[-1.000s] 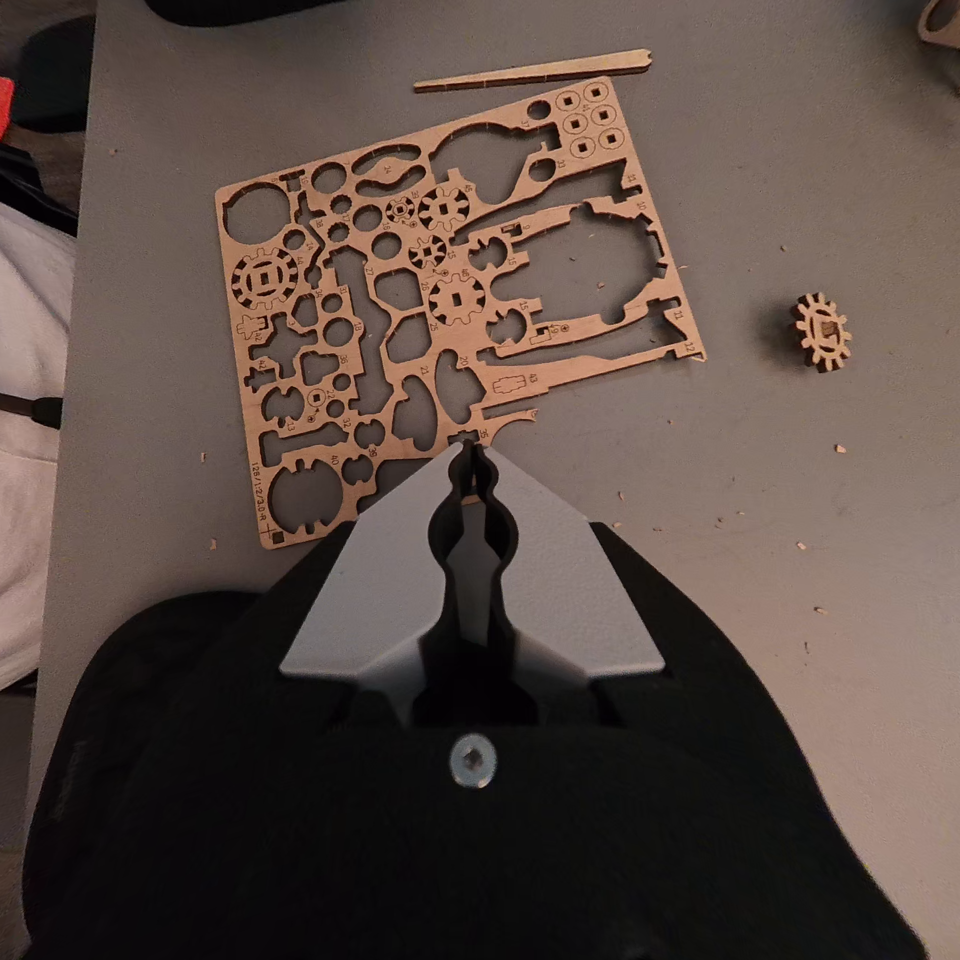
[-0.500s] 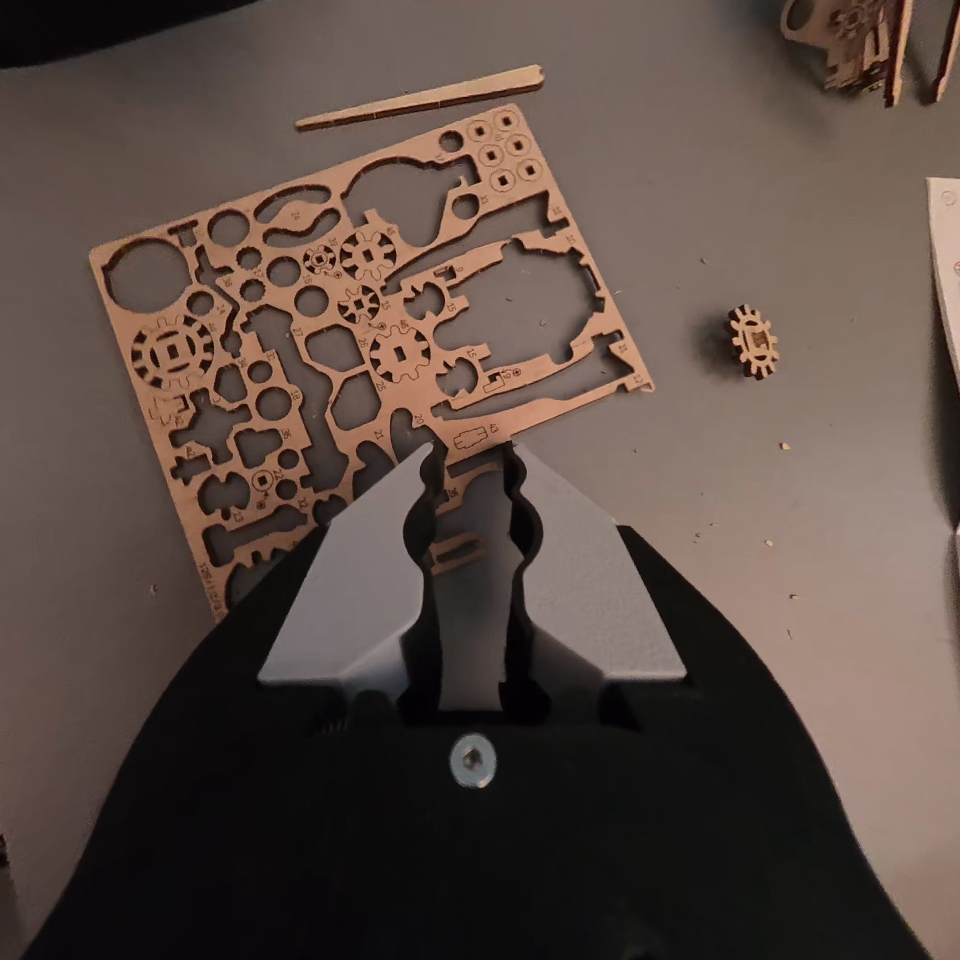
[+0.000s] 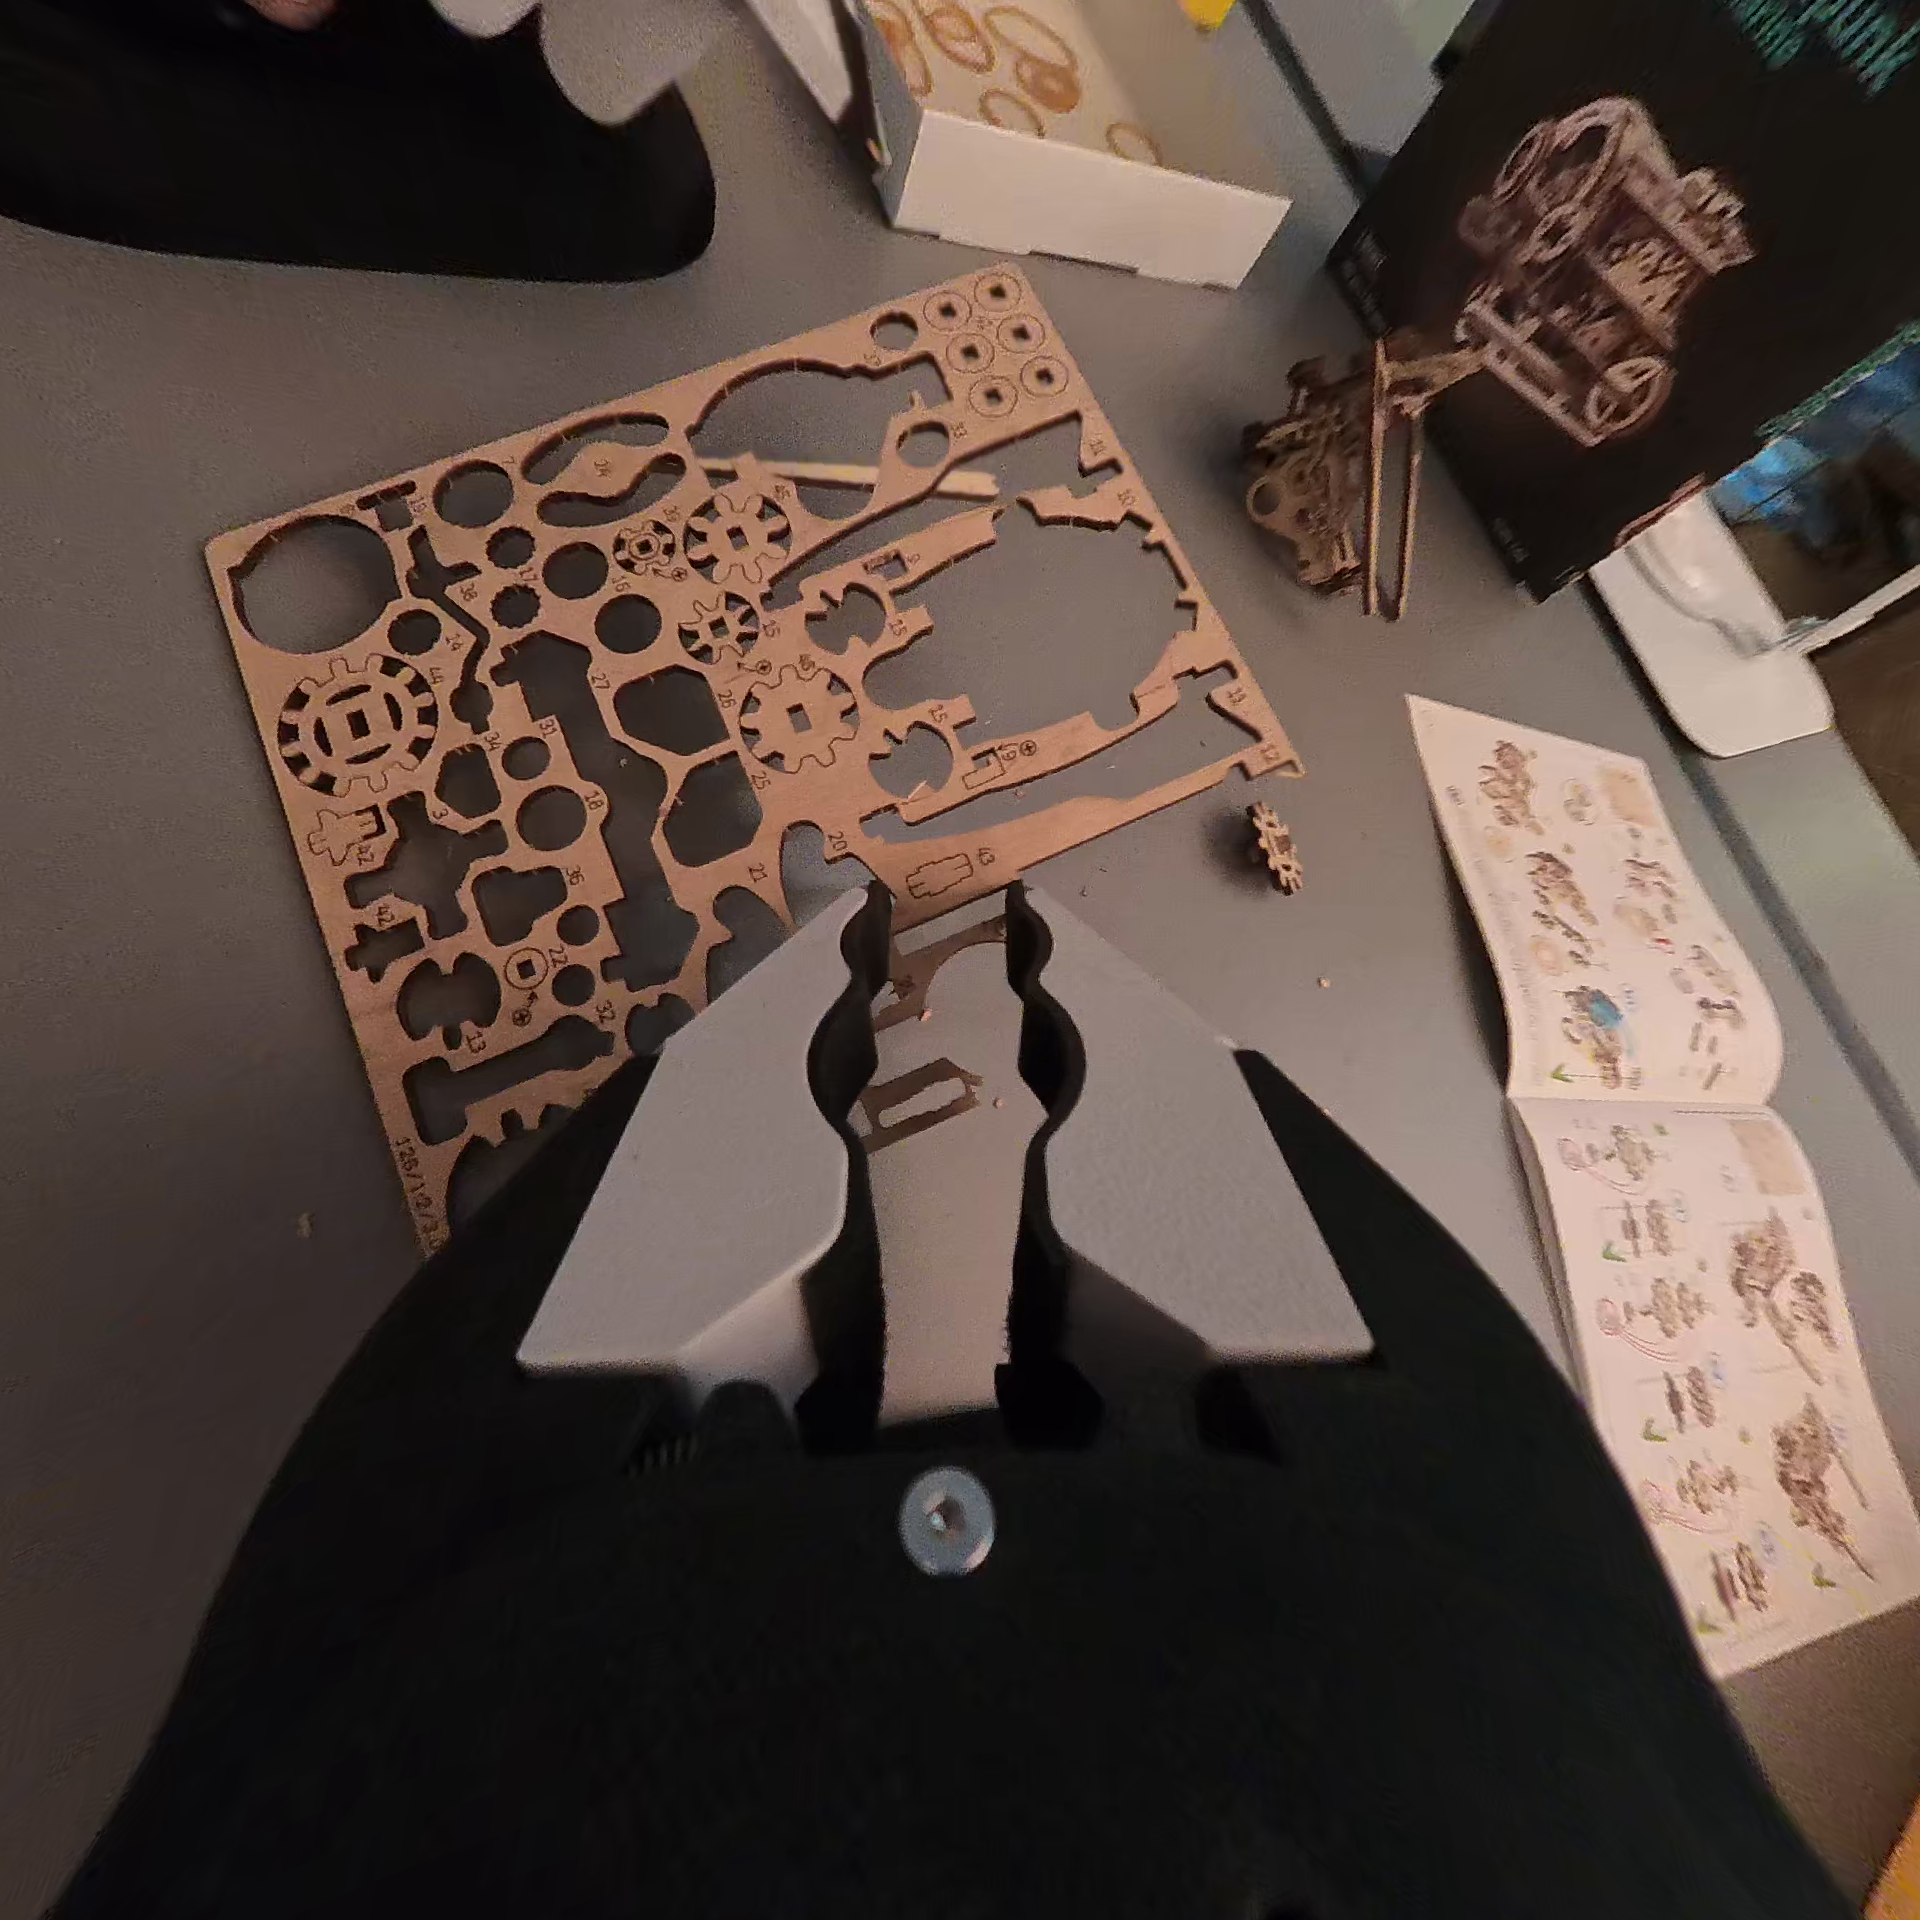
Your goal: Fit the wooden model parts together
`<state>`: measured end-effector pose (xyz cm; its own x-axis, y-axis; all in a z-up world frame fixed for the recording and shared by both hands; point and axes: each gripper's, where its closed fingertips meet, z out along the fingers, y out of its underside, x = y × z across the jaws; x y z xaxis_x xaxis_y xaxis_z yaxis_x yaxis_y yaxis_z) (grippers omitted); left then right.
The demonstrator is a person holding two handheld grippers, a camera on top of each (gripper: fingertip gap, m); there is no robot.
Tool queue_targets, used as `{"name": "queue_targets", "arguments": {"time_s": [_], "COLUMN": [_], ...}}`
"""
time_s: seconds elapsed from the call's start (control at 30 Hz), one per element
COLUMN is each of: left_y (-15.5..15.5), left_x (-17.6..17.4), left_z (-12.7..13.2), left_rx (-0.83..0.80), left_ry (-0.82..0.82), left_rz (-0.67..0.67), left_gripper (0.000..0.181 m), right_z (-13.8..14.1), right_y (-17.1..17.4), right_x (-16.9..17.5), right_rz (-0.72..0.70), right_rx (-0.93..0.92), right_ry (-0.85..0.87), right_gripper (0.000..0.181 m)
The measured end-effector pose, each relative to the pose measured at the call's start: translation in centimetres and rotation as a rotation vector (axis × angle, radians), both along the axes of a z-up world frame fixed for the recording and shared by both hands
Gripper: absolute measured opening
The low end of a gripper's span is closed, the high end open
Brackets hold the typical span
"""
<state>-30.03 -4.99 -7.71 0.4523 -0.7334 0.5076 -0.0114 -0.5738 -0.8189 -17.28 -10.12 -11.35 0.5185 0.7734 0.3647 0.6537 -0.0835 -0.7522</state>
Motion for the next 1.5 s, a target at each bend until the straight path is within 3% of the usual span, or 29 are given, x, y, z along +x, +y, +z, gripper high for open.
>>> {"name": "queue_targets", "arguments": {"time_s": [0.03,0.23,0.3,0.37,0.5,0.57,0.63,0.7,0.83,0.9,1.03,1.1,1.17,1.2,1.27,1.37,1.4,1.5], "left_y": [0.1,-0.7,-1.1,-1.0,-1.5,-2.2,-2.9,-3.4,-3.5,-3.9,-4.8,-4.9,-5.2,-5.3,-5.2,-5.5,-5.7,-6.4], "left_x": [0.5,3.6,4.4,4.8,5.4,5.9,6.5,7.0,6.9,5.8,2.1,-0.1,-2.1,-2.9,-4.4,-6.0,-6.4,-7.8], "left_z": [0.1,-0.5,-0.8,-0.7,-0.2,0.2,0.8,1.0,0.9,0.6,1.8,2.9,3.7,4.0,4.6,5.3,5.5,6.0], "left_rx": [-0.028,-0.201,-0.186,-0.145,-0.095,-0.082,-0.072,-0.054,-0.051,-0.071,-0.063,-0.024,0.015,0.032,0.05,0.094,0.102,0.108], "left_ry": [-0.03,-0.121,-0.082,-0.054,0.014,0.041,0.061,0.101,0.137,0.124,0.028,-0.004,-0.008,-0.008,-0.018,-0.039,-0.045,-0.083], "left_rz": [-0.016,-0.187,-0.231,-0.255,-0.336,-0.399,-0.451,-0.491,-0.495,-0.482,-0.408,-0.358,-0.333,-0.317,-0.272,-0.224,-0.212,-0.192], "left_gripper": [0.029,0.03,0.012,0.007,0.006,0.006,0.006,0.006,0.007,0.006,0.005,0.004,0.004,0.004,0.004,0.003,0.003,0.002], "right_z": [0.1,0.7,0.7,0.9,5.5,8.7,9.8,8.5,6.9,6.8,7.3,5.2,1.5,-0.3,-1.6,-1.4,-1.6,-2.9], "right_y": [-0.1,-0.6,-0.9,-1.5,-1.4,0.4,2.1,3.1,3.0,3.7,7.8,8.1,8.8,9.8,10.1,11.6,11.6,9.8], "right_x": [0.1,0.5,0.5,0.8,1.5,0.4,-1.5,-2.8,-4.3,-4.6,-4.9,-6.4,-7.5,-7.6,-9.5,-11.3,-11.7,-12.6], "right_rz": [-0.007,-0.039,-0.032,0.01,0.062,0.095,0.15,0.191,0.279,0.287,0.243,0.248,0.146,0.023,-0.082,-0.213,-0.244,-0.307], "right_rx": [0.014,0.097,0.08,0.041,-0.127,-0.197,-0.329,-0.532,-0.791,-0.737,-0.351,-0.414,-0.598,-0.687,-0.862,-0.76,-0.736,-0.825], "right_ry": [-0.006,-0.024,0.0,0.011,0.168,0.307,0.355,0.262,0.194,0.246,0.381,0.339,0.231,0.182,0.179,0.103,0.055,-0.065], "right_gripper": [0.021,0.02,0.02,0.023,0.052,0.051,0.048,0.049,0.029,0.027,0.014,0.01,0.009,0.008,0.007,0.007,0.017,0.03]}}
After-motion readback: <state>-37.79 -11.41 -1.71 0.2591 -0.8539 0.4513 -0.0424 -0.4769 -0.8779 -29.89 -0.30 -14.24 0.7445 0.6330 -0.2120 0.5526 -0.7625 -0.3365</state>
